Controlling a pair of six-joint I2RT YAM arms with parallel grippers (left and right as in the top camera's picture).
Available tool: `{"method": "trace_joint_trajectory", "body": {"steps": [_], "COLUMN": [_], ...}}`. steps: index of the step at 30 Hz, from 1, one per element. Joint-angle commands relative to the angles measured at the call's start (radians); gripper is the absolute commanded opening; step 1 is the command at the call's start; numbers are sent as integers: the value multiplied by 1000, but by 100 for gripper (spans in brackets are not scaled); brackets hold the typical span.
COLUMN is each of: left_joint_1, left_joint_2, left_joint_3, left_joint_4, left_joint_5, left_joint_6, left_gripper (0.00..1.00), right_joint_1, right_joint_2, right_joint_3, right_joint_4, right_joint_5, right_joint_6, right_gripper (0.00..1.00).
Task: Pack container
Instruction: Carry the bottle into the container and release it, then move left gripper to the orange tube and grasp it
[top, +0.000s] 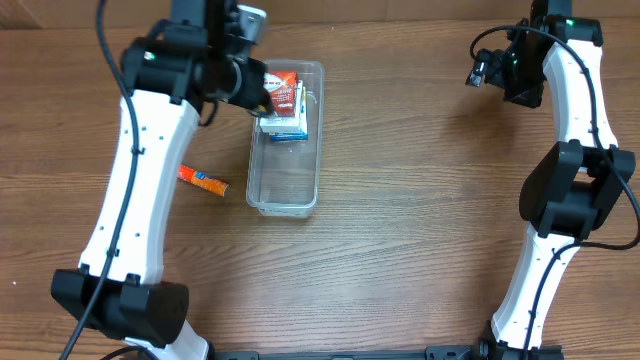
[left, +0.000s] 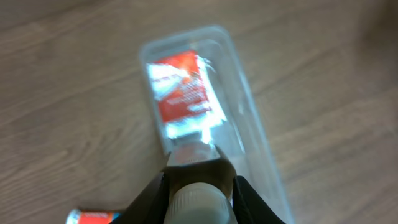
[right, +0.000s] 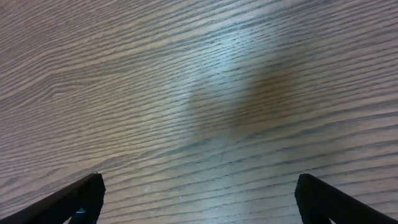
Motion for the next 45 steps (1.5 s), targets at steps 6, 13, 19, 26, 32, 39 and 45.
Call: {"method": "trace_joint_trajectory", "body": {"steps": [6, 13, 19, 26, 32, 39, 45], "left_joint_1": [-71, -72, -79, -79, -78, -6, 232], "left_joint_2": [116, 306, 393, 393, 342, 1, -23], "left_joint_3": [24, 24, 24, 24, 31, 43, -49], "left_joint_4": [-67, -59, -30, -15, -23, -213, -310], "left_joint_5": [-86, -84, -85, -85, -85, -190, -140], "left_joint_6": [-89, -193, -207, -206, -207, -366, -682], "left_gripper": [22, 22, 23, 46, 49, 69, 71], "right_joint_1": [2, 2, 2, 2, 2, 2, 2], "right_joint_2": [-14, -14, -14, -14, -14, -14, -14], "right_joint_3": [24, 24, 24, 24, 24, 24, 24], "right_joint_4": [5, 5, 5, 5, 5, 5, 5], "right_joint_5": [1, 2, 2, 2, 2, 2, 2], "right_joint_6": [3, 3, 3, 3, 3, 3, 3], "right_gripper": [100, 100, 100, 100, 100, 100, 100]}}
